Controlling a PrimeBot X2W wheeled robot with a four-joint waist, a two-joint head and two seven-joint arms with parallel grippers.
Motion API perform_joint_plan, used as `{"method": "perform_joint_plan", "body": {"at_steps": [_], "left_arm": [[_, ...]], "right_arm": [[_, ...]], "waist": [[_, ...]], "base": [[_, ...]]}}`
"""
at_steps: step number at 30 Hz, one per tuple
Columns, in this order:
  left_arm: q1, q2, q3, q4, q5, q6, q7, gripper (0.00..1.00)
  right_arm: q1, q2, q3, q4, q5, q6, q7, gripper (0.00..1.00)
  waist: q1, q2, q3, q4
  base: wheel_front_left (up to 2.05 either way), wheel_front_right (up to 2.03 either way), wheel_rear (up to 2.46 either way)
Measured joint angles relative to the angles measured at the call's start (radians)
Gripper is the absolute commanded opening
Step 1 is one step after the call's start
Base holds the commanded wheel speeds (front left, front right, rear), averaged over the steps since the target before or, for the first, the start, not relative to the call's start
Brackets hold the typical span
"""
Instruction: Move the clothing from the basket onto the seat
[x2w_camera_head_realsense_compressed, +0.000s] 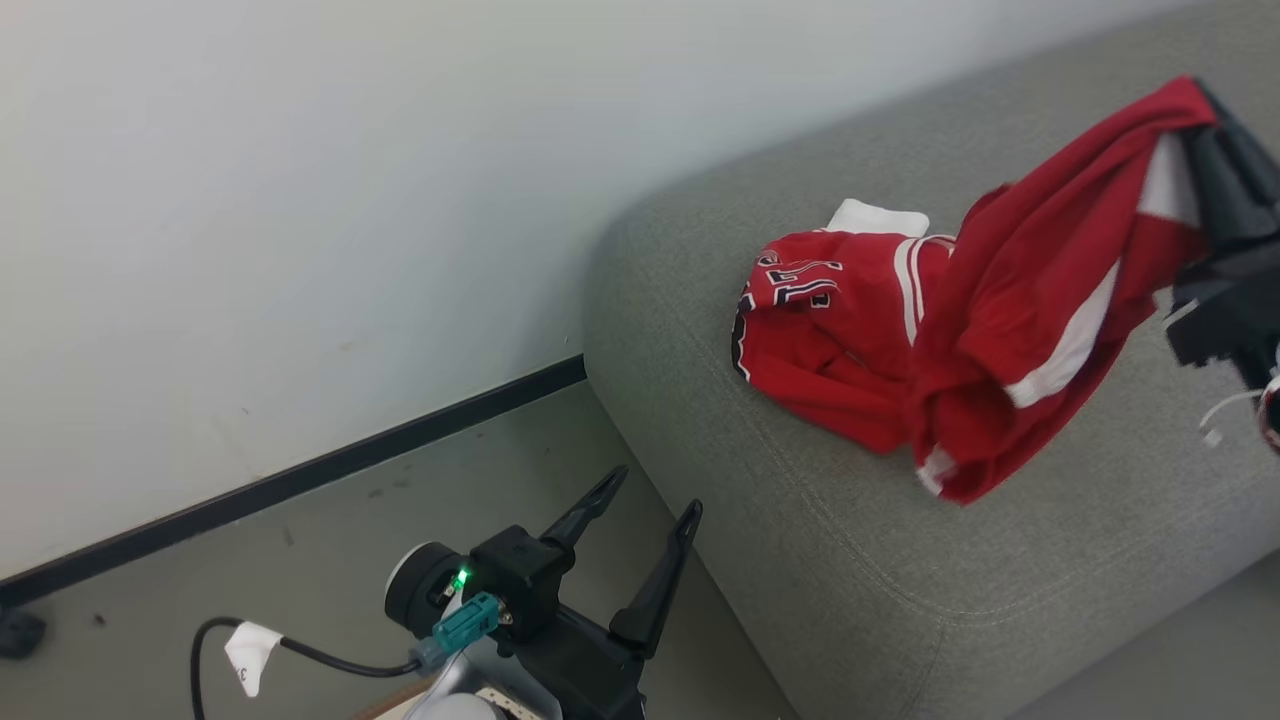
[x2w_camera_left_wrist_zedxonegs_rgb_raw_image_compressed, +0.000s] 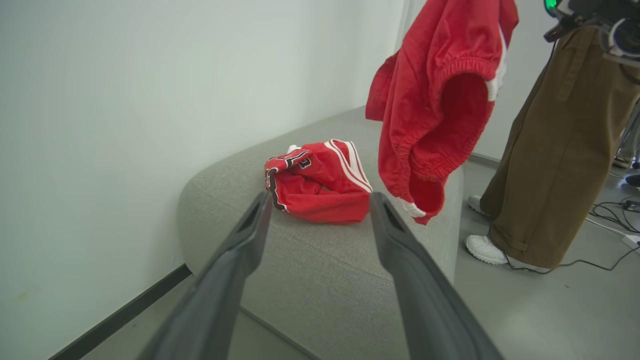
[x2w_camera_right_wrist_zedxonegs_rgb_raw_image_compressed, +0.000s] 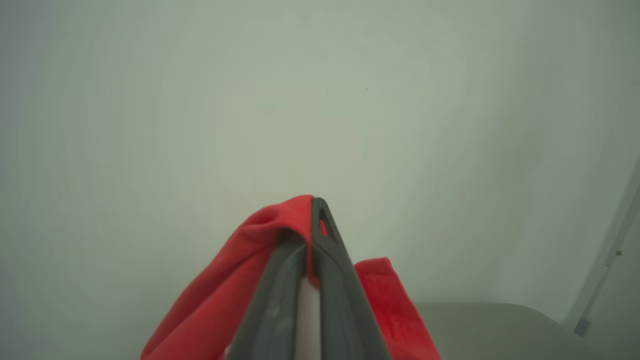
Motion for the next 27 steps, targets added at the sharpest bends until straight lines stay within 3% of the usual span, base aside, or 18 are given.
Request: {"method": "perform_joint_plan", "body": {"at_steps": [15, 27], "left_arm": [[-0.077, 0.028, -0.024, -0.098, 0.049, 0.0, 0.053, 1.0], [-0.123, 0.042, -0.032, -0.129, 0.066, -0.002, 0.08, 1.0]], "right_arm": [[-0.272, -0.07, -0.086, 0.262, -0.009, 0.038, 0.0, 0.0], [-0.364, -0.058, -0.069, 0.4, -0.078, 0.045, 0.0, 0.0]], "waist": [[0.0, 0.0, 0.111, 0.114], [0.0, 0.0001, 0.208, 0.224]], "base": [[0.0, 0.0, 0.0], [0.0, 0.0, 0.0]]}}
